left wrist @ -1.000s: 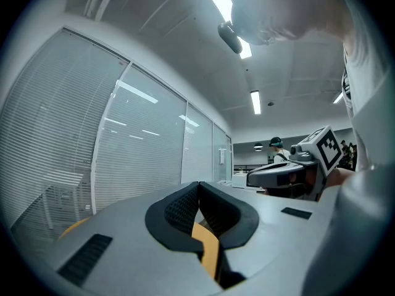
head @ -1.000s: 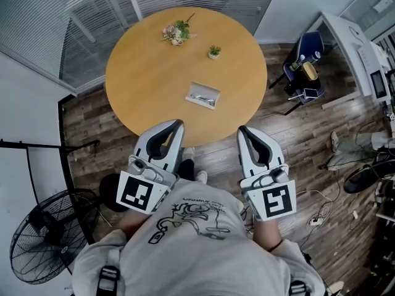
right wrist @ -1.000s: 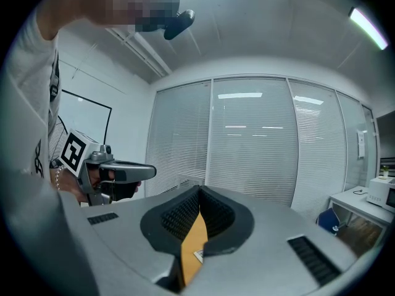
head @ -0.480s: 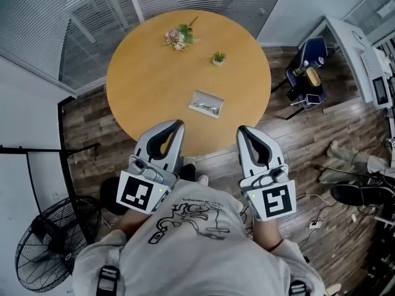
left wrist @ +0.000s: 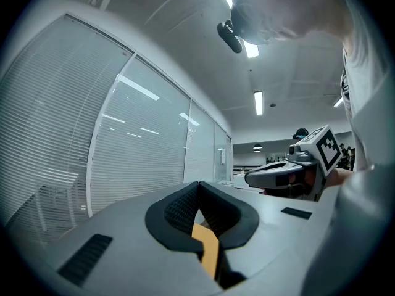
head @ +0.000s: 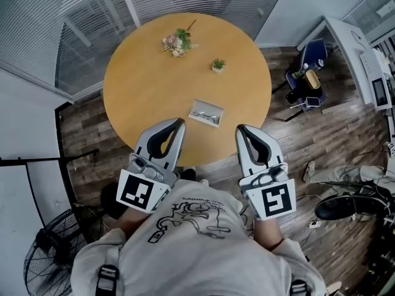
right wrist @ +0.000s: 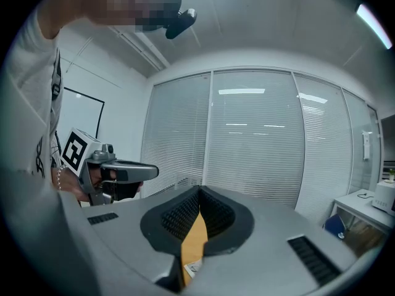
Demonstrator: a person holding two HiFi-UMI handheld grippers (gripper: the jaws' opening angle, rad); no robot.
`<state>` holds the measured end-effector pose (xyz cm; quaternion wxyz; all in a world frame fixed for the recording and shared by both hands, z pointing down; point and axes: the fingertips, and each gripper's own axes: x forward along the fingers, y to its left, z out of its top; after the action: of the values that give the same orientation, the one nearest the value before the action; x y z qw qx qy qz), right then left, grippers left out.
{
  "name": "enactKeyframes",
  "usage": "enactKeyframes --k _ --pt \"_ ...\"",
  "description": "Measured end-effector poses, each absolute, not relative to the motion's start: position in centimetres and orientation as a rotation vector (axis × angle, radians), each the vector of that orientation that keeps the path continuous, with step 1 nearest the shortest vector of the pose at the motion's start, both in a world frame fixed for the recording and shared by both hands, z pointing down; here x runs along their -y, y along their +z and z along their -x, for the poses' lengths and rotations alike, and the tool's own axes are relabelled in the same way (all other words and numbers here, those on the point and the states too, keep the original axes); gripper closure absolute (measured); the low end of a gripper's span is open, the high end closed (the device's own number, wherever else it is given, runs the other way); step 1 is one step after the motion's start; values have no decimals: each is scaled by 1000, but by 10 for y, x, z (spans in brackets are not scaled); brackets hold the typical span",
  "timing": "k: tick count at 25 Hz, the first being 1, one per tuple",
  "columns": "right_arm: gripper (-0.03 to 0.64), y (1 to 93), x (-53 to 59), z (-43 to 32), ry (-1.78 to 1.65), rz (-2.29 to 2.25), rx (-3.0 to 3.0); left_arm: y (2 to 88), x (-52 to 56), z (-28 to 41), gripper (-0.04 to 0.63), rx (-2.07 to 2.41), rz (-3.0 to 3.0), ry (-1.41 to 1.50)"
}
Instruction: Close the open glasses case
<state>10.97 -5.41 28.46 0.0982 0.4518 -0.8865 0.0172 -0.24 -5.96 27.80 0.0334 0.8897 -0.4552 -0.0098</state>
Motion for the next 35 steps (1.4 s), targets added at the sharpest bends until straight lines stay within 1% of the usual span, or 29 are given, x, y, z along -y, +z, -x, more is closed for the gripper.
enactKeyframes --k 15,26,35 --pt "607 274 121 -66 30 -1389 2676 283 124 34 574 1357 -2745 -46" --pt "607 281 133 -52 44 -1429 2643 290 138 48 574 1309 -2754 -48" --pt "607 289 136 -54 24 -1422 2640 297 142 42 574 1301 -2763 -60"
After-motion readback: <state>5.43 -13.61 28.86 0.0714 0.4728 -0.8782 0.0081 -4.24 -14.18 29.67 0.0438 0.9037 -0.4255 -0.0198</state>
